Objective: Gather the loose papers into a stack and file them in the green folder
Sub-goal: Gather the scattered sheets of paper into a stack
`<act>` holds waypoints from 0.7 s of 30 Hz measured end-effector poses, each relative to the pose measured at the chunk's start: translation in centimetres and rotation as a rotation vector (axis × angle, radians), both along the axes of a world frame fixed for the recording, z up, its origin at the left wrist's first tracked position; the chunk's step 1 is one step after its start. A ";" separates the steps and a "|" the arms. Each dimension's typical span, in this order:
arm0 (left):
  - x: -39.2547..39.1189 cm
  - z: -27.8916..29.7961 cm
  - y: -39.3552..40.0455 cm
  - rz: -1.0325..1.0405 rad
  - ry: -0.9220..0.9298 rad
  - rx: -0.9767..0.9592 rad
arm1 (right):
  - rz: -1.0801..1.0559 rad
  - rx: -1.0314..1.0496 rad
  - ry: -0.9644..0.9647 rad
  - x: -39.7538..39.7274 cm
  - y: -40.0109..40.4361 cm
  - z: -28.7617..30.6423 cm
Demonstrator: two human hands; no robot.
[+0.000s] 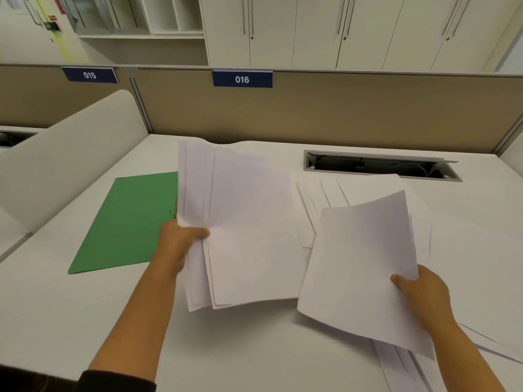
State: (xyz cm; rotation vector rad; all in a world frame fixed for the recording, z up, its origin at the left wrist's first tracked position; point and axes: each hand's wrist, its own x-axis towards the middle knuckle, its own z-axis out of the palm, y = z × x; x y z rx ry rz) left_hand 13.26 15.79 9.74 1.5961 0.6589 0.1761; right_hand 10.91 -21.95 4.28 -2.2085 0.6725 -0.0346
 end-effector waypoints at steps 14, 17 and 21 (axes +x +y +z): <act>0.4 3.3 -3.5 -0.032 -0.133 -0.068 | 0.068 0.189 0.075 0.2 1.1 -0.1; 0.2 0.5 -5.5 -0.145 0.042 -0.073 | 0.070 0.428 0.138 0.2 1.5 -0.1; -0.7 -3.2 -7.4 -0.256 0.209 -0.103 | -0.094 0.663 0.153 0.7 2.1 -0.8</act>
